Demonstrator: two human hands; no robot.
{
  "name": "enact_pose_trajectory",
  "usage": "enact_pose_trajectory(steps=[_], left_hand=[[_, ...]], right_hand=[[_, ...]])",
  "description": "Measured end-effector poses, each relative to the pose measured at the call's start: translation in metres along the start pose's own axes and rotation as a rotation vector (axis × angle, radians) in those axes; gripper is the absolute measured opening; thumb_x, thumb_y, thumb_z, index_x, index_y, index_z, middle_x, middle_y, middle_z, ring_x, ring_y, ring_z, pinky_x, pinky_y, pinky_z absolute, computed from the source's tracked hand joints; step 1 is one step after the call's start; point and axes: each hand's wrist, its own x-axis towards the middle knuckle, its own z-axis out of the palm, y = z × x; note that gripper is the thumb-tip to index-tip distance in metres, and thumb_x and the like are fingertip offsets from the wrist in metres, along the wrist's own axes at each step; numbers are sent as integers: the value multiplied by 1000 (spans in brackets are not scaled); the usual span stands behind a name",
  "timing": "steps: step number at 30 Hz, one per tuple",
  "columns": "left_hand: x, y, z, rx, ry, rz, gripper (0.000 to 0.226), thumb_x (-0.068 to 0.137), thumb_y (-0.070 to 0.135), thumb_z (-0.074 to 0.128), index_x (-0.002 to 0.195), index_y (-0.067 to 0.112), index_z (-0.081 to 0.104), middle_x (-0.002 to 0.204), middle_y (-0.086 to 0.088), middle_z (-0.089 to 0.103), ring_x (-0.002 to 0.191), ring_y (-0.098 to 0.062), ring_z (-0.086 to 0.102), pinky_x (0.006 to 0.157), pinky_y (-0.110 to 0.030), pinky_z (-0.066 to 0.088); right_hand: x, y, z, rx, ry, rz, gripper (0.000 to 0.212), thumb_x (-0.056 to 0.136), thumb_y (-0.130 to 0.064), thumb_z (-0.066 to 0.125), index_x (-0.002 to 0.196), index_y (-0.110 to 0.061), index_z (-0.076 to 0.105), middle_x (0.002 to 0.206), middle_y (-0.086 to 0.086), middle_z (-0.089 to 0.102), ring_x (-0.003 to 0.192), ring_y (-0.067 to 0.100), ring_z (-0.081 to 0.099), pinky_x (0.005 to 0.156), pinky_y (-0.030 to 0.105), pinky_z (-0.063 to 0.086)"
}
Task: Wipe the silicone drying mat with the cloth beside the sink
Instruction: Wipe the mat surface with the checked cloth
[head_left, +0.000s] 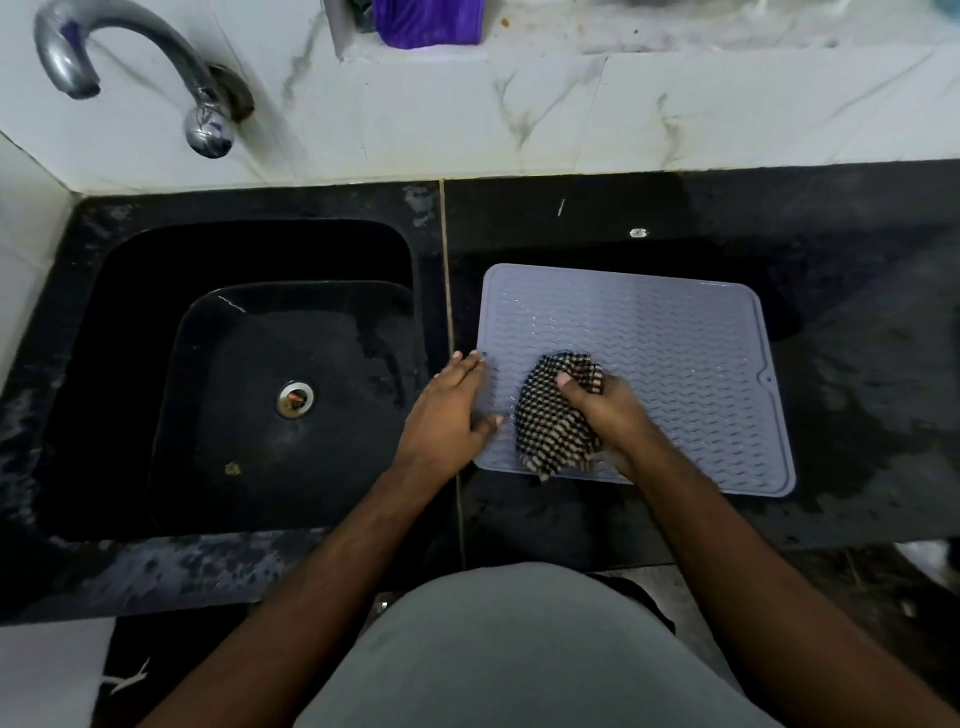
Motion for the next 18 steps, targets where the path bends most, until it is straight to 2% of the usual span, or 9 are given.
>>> enact_pose_trajectory(steps=[1, 3, 5, 7, 10, 13, 14, 16, 18], left_hand=[[1, 3, 2, 28, -16, 10, 81, 93, 37, 68, 159, 17, 26, 166, 1, 24, 154, -15, 15, 126, -36, 15], [2, 7, 8, 73, -26, 35, 77, 94, 35, 68, 158, 19, 30, 164, 1, 29, 152, -16, 21, 125, -31, 16], [2, 11, 12, 72, -8, 55, 68, 94, 32, 67, 155, 18, 39, 159, -1, 39, 146, -18, 32, 120, -30, 22], [4, 14, 16, 42, 43, 79, 57, 95, 32, 66, 147, 16, 50, 147, -2, 52, 135, -21, 44, 114, -32, 33], [9, 23, 20, -178, 89, 71, 49, 96, 39, 62, 138, 13, 59, 130, -1, 64, 120, -15, 56, 104, -33, 45], [10, 38, 21, -594, 89, -140, 42, 97, 44, 61, 128, 15, 65, 120, 3, 71, 112, -11, 65, 97, -25, 50], [10, 42, 21, -770, 56, -243, 43, 98, 47, 60, 123, 13, 68, 116, 0, 73, 111, -14, 68, 95, -26, 52], [9, 46, 21, -1110, 15, -383, 43, 102, 39, 55, 116, 2, 70, 113, -11, 75, 108, -22, 70, 93, -33, 56], [8, 49, 18, -1250, 82, -427, 37, 104, 28, 52, 114, -4, 69, 113, -18, 74, 104, -27, 70, 91, -36, 56]], right_hand=[[1, 4, -5, -156, 66, -89, 36, 86, -44, 75, 106, -15, 69, 109, 7, 75, 91, 18, 71, 88, 39, 58], [1, 7, -12, -327, 102, -178, 48, 82, -52, 73, 115, -18, 67, 107, -1, 74, 97, 16, 68, 93, 39, 55], [-3, 4, -12, -474, 118, -242, 48, 88, -42, 72, 126, -15, 60, 111, 1, 71, 101, 19, 65, 92, 33, 51], [-3, 2, -9, -577, 135, -333, 46, 91, -35, 71, 129, -13, 57, 115, 5, 70, 103, 23, 65, 90, 33, 50], [-7, -8, -6, -370, -7, -338, 39, 89, -33, 73, 123, -20, 60, 111, -1, 72, 102, 21, 68, 92, 40, 55], [-11, -20, -5, -97, -235, -283, 36, 89, -30, 75, 121, -21, 63, 110, 1, 75, 103, 20, 71, 91, 44, 57], [-14, -26, -5, -25, -264, -274, 38, 89, -29, 75, 123, -19, 63, 111, 2, 75, 104, 21, 71, 90, 43, 58], [-17, -34, -4, 119, -244, -215, 41, 90, -32, 73, 126, -17, 61, 112, 1, 75, 105, 20, 71, 87, 39, 59], [-19, -35, -4, 259, -231, -137, 40, 92, -34, 70, 126, -14, 60, 114, 2, 74, 109, 21, 70, 90, 38, 58]])
